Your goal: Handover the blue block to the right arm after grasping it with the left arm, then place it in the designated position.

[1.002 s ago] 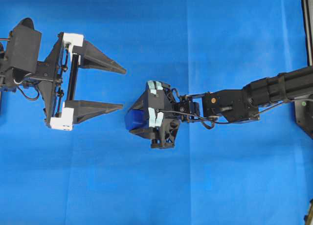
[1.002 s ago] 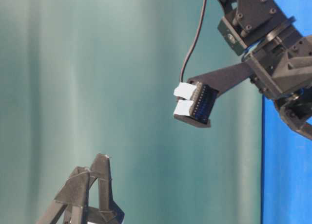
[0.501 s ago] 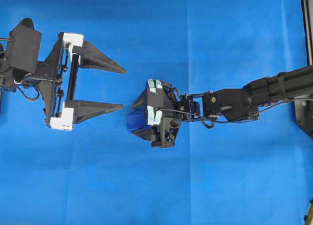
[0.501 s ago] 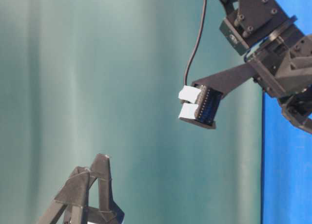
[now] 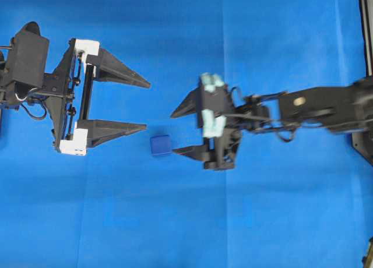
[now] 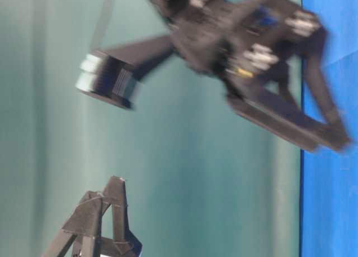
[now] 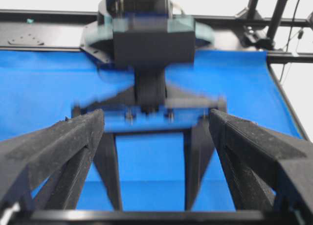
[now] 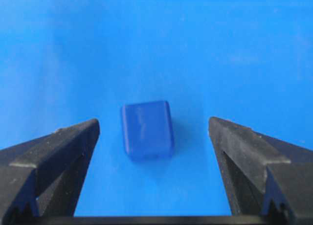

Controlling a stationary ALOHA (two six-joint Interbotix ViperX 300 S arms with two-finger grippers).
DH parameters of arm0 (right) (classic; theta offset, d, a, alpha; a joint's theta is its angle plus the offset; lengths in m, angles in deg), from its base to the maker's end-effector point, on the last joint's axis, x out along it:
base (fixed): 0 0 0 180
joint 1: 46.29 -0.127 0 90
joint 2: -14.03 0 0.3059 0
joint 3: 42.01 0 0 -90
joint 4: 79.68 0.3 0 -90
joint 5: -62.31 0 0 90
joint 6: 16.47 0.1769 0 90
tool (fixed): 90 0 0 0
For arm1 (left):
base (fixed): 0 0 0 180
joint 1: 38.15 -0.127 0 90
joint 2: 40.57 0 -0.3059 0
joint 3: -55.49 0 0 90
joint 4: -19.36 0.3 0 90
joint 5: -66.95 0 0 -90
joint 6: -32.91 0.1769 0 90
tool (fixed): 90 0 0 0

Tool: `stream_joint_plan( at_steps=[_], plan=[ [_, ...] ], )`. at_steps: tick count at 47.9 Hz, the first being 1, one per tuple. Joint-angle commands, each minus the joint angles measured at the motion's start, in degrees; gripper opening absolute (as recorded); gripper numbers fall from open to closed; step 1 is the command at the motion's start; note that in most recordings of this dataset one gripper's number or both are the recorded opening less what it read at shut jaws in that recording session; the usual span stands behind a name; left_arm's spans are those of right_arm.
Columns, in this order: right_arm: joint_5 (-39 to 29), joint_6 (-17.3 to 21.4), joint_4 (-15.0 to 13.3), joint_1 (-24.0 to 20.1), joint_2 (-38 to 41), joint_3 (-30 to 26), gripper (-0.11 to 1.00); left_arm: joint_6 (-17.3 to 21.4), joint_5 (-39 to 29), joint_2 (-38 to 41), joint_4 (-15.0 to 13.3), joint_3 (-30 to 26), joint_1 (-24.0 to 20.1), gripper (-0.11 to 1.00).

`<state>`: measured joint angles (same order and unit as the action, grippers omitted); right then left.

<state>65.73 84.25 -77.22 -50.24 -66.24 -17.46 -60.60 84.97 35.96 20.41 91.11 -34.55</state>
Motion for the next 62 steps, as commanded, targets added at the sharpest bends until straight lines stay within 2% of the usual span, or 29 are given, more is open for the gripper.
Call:
stream_joint_plan(
  at_steps=[1,15,33,52,62],
  plan=[
    [-2.20,-0.09,-0.53,0.44,-5.98,0.26,0.81,0.09,0.35,-0.26,0.00,-1.58,-0.18,0.92],
    [-9.84,-0.09,-1.85,0.79,-19.95,2.72,0.81,0.00,0.35,-0.26,0.00,-1.67,-0.18,0.92],
    [-16.96,0.00,-2.90,1.23,-29.00,4.04,0.81,-0.18,0.62,-0.26,0.00,-1.67,-0.18,0.92],
    [-15.91,0.00,-3.69,1.41,-29.88,4.48,0.81,-0.35,0.35,-0.26,-0.09,-1.67,-0.18,0.92],
    [-10.90,0.00,-4.75,1.41,-31.99,6.42,0.80,-0.44,0.62,-0.26,0.00,-1.58,-0.18,0.92]
  ],
)
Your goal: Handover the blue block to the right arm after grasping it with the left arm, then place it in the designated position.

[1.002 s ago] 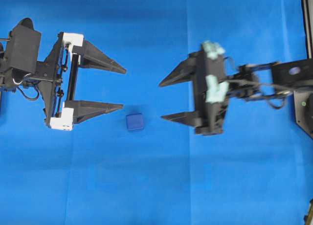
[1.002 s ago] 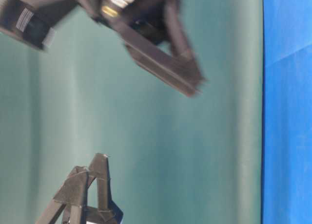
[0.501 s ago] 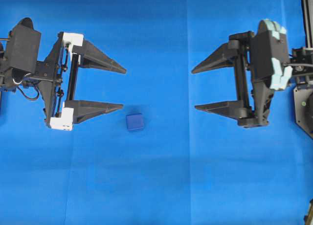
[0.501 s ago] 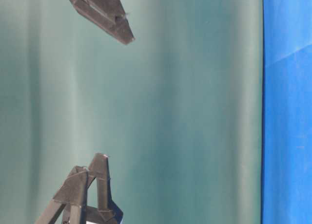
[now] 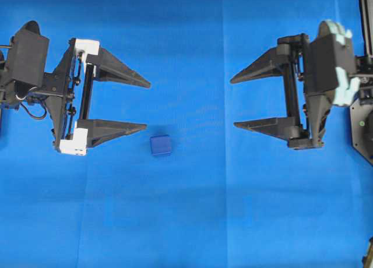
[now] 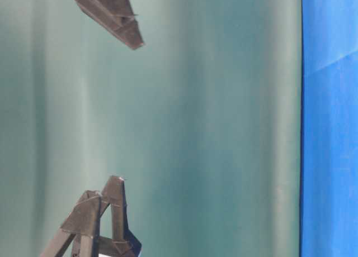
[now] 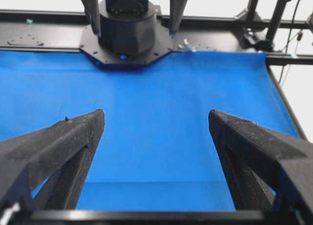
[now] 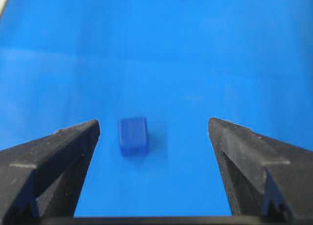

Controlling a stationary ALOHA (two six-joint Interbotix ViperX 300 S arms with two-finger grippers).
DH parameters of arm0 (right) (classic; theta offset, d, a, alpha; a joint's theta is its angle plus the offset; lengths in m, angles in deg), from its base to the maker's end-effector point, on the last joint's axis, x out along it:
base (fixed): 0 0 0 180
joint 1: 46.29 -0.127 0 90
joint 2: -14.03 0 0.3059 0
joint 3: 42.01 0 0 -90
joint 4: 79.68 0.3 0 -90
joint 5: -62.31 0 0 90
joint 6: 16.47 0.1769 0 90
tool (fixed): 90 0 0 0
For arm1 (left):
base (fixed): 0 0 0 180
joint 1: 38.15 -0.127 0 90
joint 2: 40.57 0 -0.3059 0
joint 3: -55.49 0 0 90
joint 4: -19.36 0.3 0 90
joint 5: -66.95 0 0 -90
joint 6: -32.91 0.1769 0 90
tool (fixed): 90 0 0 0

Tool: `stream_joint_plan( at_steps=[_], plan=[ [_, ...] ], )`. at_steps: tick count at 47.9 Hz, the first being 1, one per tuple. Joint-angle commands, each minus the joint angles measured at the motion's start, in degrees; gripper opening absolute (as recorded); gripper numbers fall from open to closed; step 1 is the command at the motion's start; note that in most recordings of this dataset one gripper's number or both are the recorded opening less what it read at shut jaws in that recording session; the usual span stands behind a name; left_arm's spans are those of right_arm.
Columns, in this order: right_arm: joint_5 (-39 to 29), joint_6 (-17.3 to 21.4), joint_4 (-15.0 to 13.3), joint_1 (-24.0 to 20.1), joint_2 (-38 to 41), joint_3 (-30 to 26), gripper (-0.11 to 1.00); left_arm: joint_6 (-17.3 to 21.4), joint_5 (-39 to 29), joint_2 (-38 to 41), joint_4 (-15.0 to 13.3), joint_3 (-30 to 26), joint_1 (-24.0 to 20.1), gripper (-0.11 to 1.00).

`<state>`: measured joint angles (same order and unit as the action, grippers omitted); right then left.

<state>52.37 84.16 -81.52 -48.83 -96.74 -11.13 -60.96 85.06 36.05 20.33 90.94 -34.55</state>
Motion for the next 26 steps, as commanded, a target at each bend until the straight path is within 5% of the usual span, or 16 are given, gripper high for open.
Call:
stream_joint_plan(
  at_steps=[1,26],
  plan=[
    [3.16,0.00,-0.53,0.00,-1.67,0.44,0.80,-0.09,0.53,-0.35,0.09,-1.32,-0.18,0.92],
    [20.83,0.00,-0.97,0.18,-3.60,9.49,0.80,-0.09,0.62,-0.44,0.09,-1.32,-0.18,0.92]
  ],
)
